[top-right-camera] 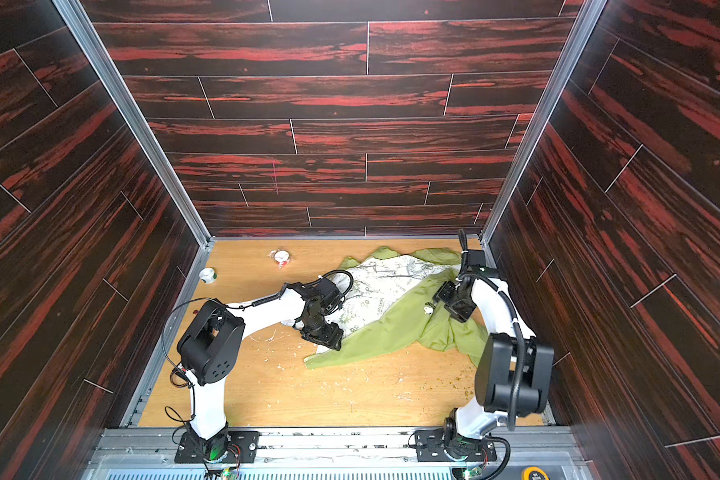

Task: Zip up the jacket

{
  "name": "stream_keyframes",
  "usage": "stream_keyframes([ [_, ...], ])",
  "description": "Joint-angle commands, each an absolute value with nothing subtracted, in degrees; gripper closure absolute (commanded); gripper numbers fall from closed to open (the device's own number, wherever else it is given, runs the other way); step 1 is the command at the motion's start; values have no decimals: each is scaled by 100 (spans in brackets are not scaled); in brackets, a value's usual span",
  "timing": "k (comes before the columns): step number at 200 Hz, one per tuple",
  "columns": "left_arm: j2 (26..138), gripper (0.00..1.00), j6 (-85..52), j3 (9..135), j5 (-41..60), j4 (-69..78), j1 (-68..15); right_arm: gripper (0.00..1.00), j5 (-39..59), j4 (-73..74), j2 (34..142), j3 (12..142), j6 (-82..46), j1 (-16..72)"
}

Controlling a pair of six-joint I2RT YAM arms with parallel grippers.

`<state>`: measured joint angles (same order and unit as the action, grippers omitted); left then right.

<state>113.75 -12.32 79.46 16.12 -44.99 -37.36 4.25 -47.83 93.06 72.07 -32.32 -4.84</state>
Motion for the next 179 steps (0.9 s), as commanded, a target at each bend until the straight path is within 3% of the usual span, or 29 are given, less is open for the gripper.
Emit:
stream_keyframes([
  [1, 11428, 23, -920, 8112, 1545, -4605, -3770, 32, 424, -4671, 9739, 7406, -3211, -466],
  [48, 11561, 27, -873, 8069, 2002, -4592, -3915, 39, 643, -4424, 10140, 7444, -3235, -426],
  [68, 11625, 32, -853, 8059, 2115, -4614, -3996, 46, 719, -4334, 10195, 7460, -3269, -414],
  [83, 11658, 44, -870, 8089, 2107, -4642, -4035, 54, 751, -4323, 10212, 7524, -3269, -400],
  [106, 11710, 72, -998, 8209, 2179, -4665, -4034, 69, 819, -4361, 10271, 7747, -3239, -383],
  [141, 11668, 97, -1249, 8380, 2491, -4635, -4034, 86, 897, -4586, 10446, 8313, -3156, -375],
  [179, 11188, 100, -1448, 8454, 2613, -4612, -4033, 95, 923, -4943, 10827, 9260, -3062, -306],
])
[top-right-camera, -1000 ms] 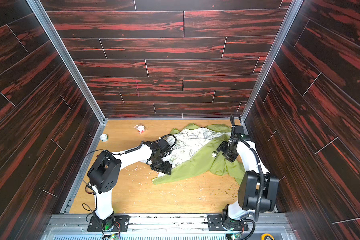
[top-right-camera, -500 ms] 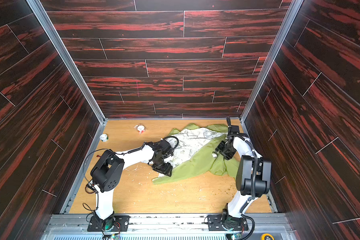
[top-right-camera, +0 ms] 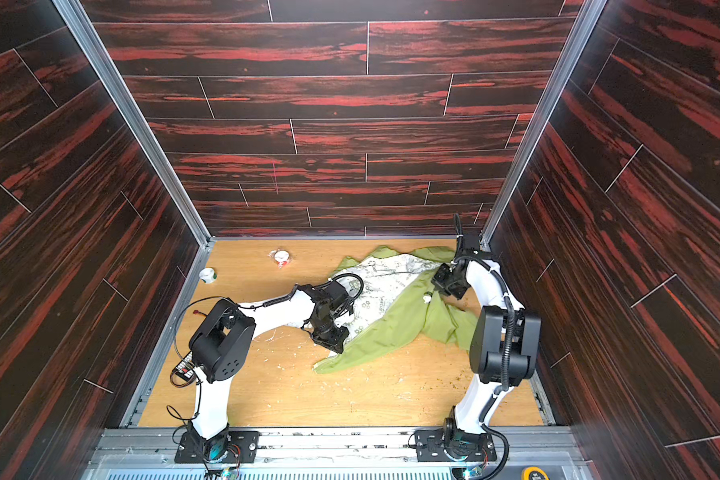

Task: Zip up the jacket

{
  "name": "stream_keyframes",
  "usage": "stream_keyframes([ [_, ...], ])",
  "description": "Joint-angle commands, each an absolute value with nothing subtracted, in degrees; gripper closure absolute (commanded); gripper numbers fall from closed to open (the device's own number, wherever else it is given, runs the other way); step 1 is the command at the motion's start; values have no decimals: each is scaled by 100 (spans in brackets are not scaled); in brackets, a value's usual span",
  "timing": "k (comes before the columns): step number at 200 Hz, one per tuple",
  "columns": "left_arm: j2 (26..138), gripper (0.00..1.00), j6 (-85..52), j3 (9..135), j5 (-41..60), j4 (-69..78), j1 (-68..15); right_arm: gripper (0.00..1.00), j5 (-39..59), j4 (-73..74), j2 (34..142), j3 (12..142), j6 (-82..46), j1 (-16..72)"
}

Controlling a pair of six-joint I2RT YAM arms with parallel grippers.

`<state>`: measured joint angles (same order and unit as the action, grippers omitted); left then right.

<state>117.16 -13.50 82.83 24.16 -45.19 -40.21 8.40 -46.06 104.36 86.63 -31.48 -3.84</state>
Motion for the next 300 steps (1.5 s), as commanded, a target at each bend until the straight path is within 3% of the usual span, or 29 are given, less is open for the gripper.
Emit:
stream_keyframes([
  [1, 11175, 100, -1453, 8455, 2616, -4613, -4038, 95, 923, -4954, 10841, 9288, -3065, -298],
  [50, 10384, 100, -1716, 8558, 2630, -4677, -4037, 98, 821, -5621, 11575, 10863, -2987, 48],
  [82, 10067, 100, -1927, 8547, 2097, -4589, -4011, 99, 635, -6050, 12004, 11653, -2944, 227],
  [179, 9592, 100, -2425, 8464, 762, -4182, -3163, 98, 827, -5802, 11573, 11128, -2979, 295],
  [215, 10264, 100, -2394, 8775, 609, -4457, -2892, 98, 943, -5663, 11672, 10839, -3200, 342],
  [265, 11101, 100, -2718, 9300, 361, -5060, -2507, 86, 937, -5458, 11742, 10309, -3537, 336],
  [300, 10884, 66, -2791, 9176, 183, -5034, -2426, 63, 763, -5274, 11610, 10006, -3744, 342],
])
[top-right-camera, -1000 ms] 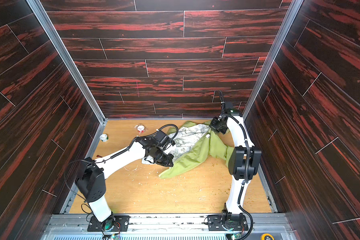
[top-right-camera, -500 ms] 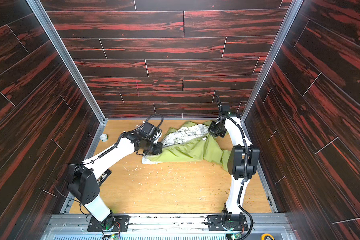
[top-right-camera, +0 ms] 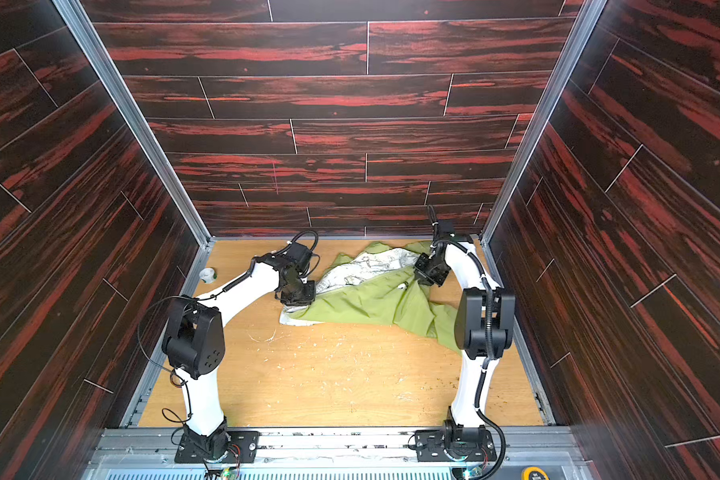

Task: Zip up the jacket

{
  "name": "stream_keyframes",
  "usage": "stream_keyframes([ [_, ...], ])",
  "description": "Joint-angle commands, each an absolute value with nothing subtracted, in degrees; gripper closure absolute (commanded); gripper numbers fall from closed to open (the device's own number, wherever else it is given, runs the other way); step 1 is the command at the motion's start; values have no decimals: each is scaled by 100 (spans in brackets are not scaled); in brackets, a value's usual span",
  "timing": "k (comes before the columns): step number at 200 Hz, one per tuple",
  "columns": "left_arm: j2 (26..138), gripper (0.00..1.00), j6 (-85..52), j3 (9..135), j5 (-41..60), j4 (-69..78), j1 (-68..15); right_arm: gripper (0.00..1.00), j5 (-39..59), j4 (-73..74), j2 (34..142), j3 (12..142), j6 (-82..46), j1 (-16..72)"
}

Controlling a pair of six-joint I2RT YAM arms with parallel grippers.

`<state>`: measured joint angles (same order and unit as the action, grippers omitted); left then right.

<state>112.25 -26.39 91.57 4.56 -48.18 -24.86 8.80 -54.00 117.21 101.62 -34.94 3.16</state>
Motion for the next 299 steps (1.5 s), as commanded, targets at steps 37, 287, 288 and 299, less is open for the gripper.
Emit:
stream_keyframes([
  [37, 10550, 34, -2794, 9003, 54, -4992, -2328, 40, 473, -4842, 11106, 9482, -3860, 381],
  [287, 11394, 26, -2963, 9055, 1007, -4326, -1580, 35, 35, -4059, 8960, 6959, -4864, 2251],
  [288, 11401, 26, -2963, 9054, 1009, -4325, -1577, 35, 35, -4051, 8962, 6956, -4875, 2259],
  [299, 11433, 26, -2939, 9027, 1047, -4294, -1578, 35, 136, -3932, 8994, 6844, -5009, 2338],
])
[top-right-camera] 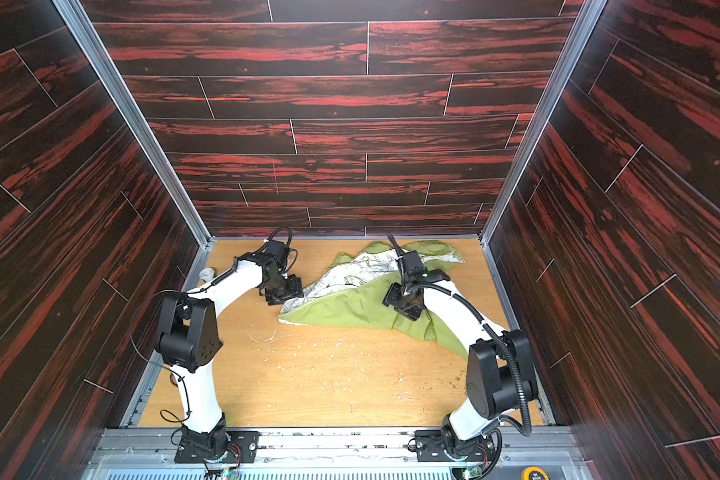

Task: Zip up the jacket

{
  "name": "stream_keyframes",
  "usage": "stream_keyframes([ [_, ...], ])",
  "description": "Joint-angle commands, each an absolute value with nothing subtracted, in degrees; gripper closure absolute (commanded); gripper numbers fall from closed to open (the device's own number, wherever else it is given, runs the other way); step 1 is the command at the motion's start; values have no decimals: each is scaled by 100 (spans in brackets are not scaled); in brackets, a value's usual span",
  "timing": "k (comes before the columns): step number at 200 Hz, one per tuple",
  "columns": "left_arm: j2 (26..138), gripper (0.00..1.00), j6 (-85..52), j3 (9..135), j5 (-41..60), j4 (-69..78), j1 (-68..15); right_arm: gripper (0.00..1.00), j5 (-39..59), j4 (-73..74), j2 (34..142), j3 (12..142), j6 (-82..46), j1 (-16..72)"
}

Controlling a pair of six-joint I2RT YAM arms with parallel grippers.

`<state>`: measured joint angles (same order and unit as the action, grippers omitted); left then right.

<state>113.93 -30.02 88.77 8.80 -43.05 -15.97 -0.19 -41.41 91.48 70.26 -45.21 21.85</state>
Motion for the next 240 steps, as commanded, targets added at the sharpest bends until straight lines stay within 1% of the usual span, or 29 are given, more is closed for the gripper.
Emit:
stream_keyframes([
  [1, 11438, 26, -2938, 9027, 1055, -4291, -1580, 35, 136, -3932, 8994, 6844, -5009, 2338],
  [50, 11783, 28, -2882, 9151, 1334, -4250, -1576, 34, 422, -3380, 9263, 6466, -5403, 2549],
  [69, 11879, 32, -2807, 9079, 1478, -4252, -1608, 34, 455, -3221, 9571, 6472, -5456, 2540],
  [83, 11862, 40, -2718, 8936, 1552, -4261, -1658, 34, 354, -3232, 9791, 6571, -5475, 2540],
  [101, 11709, 56, -2622, 8666, 1681, -4169, -1763, 34, 256, -3175, 9984, 6657, -5477, 2503],
  [118, 11558, 67, -2512, 8423, 1762, -4182, -1935, 34, 279, -3182, 10167, 6729, -5447, 2383],
  [127, 11492, 72, -2452, 8301, 1763, -4209, -2059, 34, 277, -3202, 10237, 6773, -5395, 2304],
  [161, 11227, 84, -2380, 7735, 1770, -4174, -2569, 34, 142, -3445, 10539, 7014, -5079, 1937],
  [183, 10972, 87, -2499, 7220, 1858, -3976, -2846, 34, 110, -3580, 10751, 7172, -4824, 1656],
  [209, 10589, 87, -2645, 6655, 2088, -3705, -3195, 35, 63, -3806, 11101, 7576, -4436, 1408],
  [240, 10256, 87, -2617, 6357, 2437, -3579, -3625, 35, 39, -4151, 11512, 8233, -4050, 1233],
])
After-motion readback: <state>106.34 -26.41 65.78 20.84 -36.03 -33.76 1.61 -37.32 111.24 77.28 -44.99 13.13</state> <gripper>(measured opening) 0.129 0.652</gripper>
